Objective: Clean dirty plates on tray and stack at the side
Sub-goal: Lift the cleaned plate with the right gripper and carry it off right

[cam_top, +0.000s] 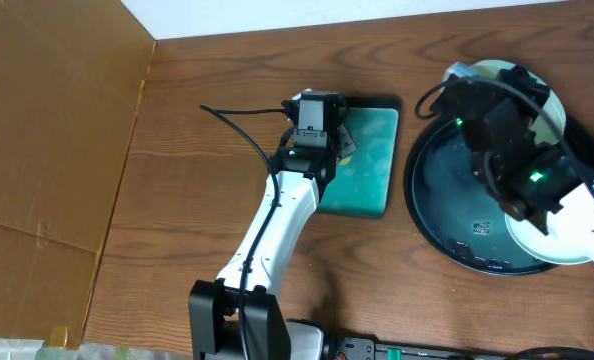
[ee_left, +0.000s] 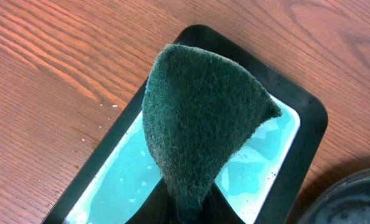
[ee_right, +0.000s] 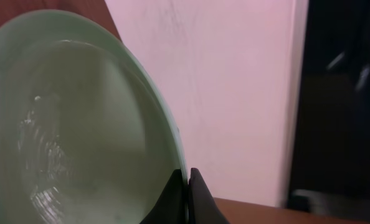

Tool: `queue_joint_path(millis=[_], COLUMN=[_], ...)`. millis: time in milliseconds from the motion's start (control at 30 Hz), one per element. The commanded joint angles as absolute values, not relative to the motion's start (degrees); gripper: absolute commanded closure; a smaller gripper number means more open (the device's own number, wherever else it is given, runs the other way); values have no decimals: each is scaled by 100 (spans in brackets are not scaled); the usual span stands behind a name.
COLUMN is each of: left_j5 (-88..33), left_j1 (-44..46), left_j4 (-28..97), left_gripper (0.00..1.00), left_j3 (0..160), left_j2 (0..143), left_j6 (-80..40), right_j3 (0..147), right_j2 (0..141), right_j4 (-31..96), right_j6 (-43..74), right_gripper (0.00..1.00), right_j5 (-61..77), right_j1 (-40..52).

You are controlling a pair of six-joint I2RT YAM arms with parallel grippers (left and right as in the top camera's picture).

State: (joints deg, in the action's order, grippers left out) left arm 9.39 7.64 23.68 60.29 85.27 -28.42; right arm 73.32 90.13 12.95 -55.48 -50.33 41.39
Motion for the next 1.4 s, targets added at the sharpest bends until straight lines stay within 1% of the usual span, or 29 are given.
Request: queue_joint_path(millis=[0,200,267,333,367,433,467,500,600,667,767,900,1067,1133,1367], left_j5=[1011,989,989,989,963,947,947,947,950,950,950,947,950,950,947], left_j1=[746,746,746,746,746,746,746,746,746,746,746,746,746,746,746], left_j4=[2379,2418,2438,2438,2447,2473,2488,2495,2504,2504,2510,2508,2506,2506,2506], left_gripper=[93,93,93,93,93,93,92,93,93,92,92,93,92,93,92], left_j3=[5983,5986,5986,5986,5986,5986,5986,5986,5986,5986,5986,5986,5986,5986,5986], left_j2=[8466,8468,8468,8468,8468,8468,8468,8468,8468,8468,8468,8468,8468,8468,8468], left_j6=[-2766,-2766,-2766,-2768,-2768,-2770,-2768,-2768,-2768,-2768,-2768,-2770,-2770,-2770,-2770], right_j3=[7426,7424,7424,7424,7422,7406,7402,7402,7402,7402,7402,7312,6901,6427,5760], right_j2=[8914,8914,8914,8914,8917,8921,8921,8921,8921,8921,8927,8973,9026,9030,9035], right_j4=[1258,1267,1455,2008,2539,2779,2764,2733,2547,2532,2585,2687,2659,2495,1970], right_j6=[-6337,-6169,-5645,-4980,-4491,-3723,-3046,-2716,-985,-148,480,1083,1562,2137,2231], right_gripper=[99,99,99,99,99,99,99,99,99,99,99,99,99,99,99], right_j5=[-5631,-5616,-5315,-4547,-3507,-2143,-1422,-1133,-235,336,921,1079,1052,934,292], right_j1=[4366,4438,4320,4091,3795,3269,2851,2633,1653,941,-32,-1227,-2156,-2604,-2755])
